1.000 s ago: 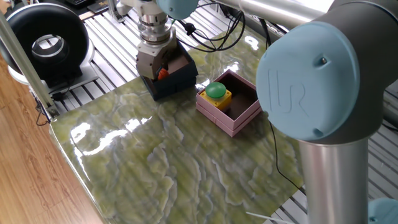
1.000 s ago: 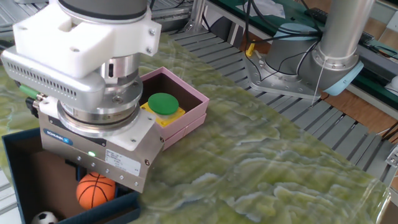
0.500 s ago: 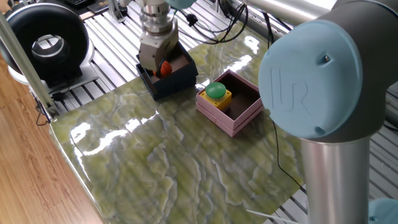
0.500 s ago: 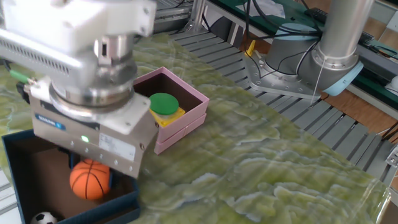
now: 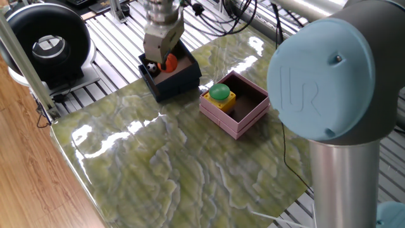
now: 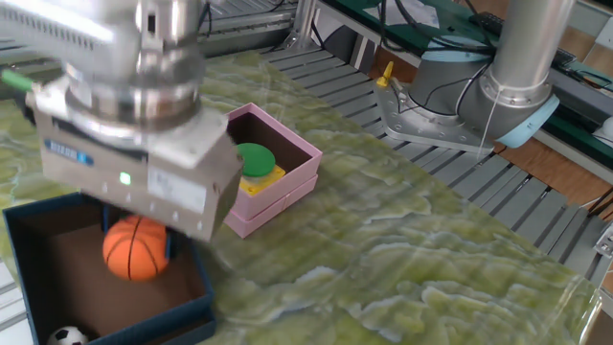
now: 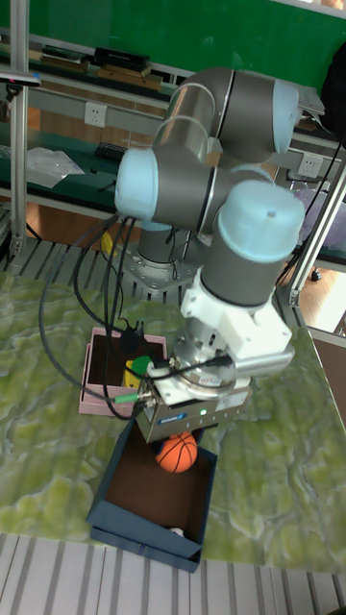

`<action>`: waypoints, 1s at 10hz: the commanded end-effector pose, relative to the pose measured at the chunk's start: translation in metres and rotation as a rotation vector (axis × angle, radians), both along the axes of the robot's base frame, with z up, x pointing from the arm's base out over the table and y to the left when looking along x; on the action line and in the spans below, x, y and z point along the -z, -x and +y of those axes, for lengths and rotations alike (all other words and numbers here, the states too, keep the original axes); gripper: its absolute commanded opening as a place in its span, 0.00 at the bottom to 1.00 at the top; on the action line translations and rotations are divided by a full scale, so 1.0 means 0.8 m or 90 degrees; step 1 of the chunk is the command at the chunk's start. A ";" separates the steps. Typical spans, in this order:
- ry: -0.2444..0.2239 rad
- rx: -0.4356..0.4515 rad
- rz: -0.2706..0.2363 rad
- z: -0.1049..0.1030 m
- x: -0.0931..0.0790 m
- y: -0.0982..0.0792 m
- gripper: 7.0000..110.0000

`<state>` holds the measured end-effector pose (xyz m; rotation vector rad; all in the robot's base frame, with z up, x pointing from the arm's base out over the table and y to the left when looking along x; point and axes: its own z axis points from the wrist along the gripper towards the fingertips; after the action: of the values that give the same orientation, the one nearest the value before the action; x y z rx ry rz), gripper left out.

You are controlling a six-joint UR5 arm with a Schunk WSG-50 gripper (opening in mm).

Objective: Move an object from one box to another

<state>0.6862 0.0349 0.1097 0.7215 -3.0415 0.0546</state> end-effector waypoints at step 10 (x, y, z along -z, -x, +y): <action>-0.053 0.018 0.018 -0.047 -0.076 0.099 0.00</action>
<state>0.6257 0.0068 0.1710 0.6817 -3.0430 -0.0415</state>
